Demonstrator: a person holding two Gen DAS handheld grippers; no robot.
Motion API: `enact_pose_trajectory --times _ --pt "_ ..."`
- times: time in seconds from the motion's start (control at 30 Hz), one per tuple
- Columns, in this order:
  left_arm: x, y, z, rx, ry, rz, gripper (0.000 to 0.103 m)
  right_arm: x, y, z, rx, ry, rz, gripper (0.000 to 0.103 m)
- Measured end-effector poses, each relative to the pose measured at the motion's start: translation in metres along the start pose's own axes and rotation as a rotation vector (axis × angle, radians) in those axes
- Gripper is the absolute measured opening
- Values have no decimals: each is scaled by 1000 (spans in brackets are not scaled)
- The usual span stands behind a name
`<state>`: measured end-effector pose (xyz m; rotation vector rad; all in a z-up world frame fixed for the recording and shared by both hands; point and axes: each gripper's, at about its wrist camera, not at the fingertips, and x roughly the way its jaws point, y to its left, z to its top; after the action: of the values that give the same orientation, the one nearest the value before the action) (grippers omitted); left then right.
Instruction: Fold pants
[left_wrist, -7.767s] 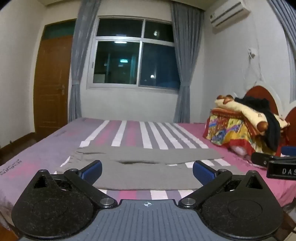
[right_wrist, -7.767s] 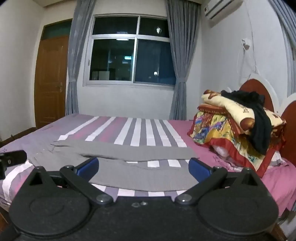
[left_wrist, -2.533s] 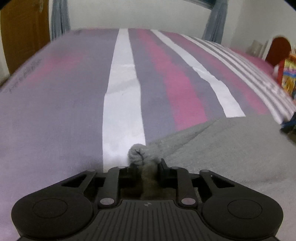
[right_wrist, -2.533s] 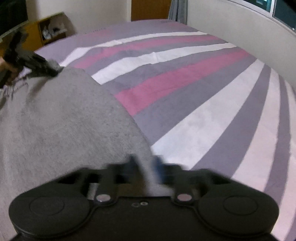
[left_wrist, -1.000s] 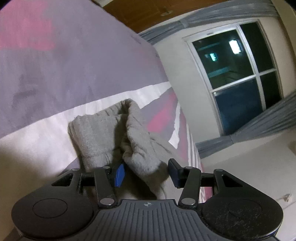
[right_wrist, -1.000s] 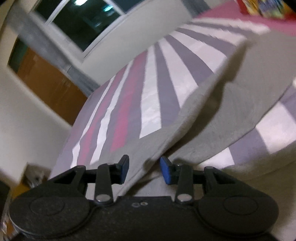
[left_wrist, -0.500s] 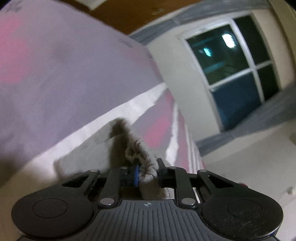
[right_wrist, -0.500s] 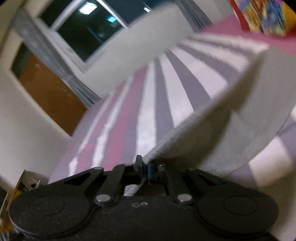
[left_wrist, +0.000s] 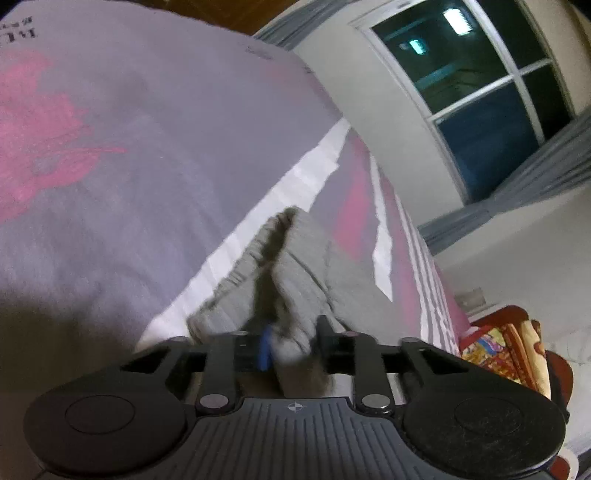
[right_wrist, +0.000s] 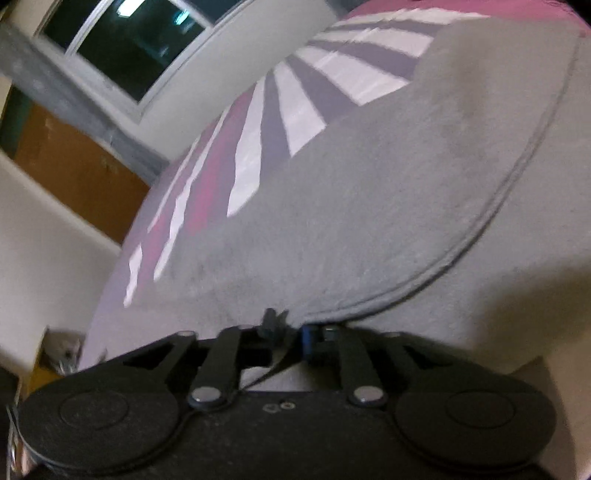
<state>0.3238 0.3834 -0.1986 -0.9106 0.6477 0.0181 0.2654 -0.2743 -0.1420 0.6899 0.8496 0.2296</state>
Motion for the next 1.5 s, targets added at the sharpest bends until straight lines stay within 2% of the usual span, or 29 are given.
enact_pose_trajectory --times 0.03,0.07,0.13,0.17,0.2,0.23,0.3,0.43,0.5,0.57,0.63,0.67,0.7,0.77,0.83,0.9,0.97,1.03,1.17,1.27,1.37,1.43,1.5 --pt "-3 -2 -4 8 -10 -10 48 -3 -3 3 19 -10 1 29" --pt "-4 -5 -6 10 -15 -16 54 -4 -7 6 46 -11 4 30" --pt "1 -6 -7 15 -22 -2 54 -2 -13 9 96 -5 -3 29" --pt "3 -8 -6 15 -20 1 52 -5 -16 11 117 -1 -5 28" --pt "5 -10 -5 15 -15 10 42 -5 -20 15 132 6 -9 22" --pt "9 -13 -3 21 -2 22 18 -5 -22 16 137 11 -15 12" --pt "10 -18 2 29 5 15 17 -4 -21 16 118 -3 -5 5" --pt "-2 -31 16 67 -24 -32 16 -45 3 15 12 -92 49 5" --pt "-11 -33 23 89 -38 -34 16 -60 11 10 -9 -110 64 5" --pt "-12 -25 26 83 -27 -9 16 -58 7 -1 -6 -88 45 5" --pt "2 -19 21 98 28 64 16 -44 -7 -9 0 -35 -5 5" --pt "7 -16 17 99 43 91 16 -30 -20 -13 45 23 -30 6" --pt "6 -11 14 71 33 91 16 -22 -29 -13 96 42 -18 5" --pt "0 -10 10 22 -6 81 22 -27 -37 -12 141 13 13 11" --pt "-7 -20 4 67 -33 112 27 -37 -40 -8 141 -14 23 27" --pt "-16 -29 -2 80 -50 123 31 -50 -46 -5 145 -40 43 35" --pt "-25 -38 -10 118 -71 136 48 -65 -55 -3 151 -64 53 35" --pt "-32 -44 -16 139 -80 148 56 -80 -64 0 165 -97 58 35" --pt "-31 -45 -20 131 -73 170 56 -107 -89 14 208 -183 52 35" --pt "-22 -43 -17 114 -66 203 56 -110 -104 29 237 -210 38 35" --pt "-11 -40 -16 110 -35 263 58 -95 -115 42 262 -195 12 36" --pt "-6 -33 -19 80 -13 260 58 -87 -129 48 296 -181 3 42" --pt "-7 -28 -20 61 -24 251 59 -76 -146 55 352 -170 12 40"
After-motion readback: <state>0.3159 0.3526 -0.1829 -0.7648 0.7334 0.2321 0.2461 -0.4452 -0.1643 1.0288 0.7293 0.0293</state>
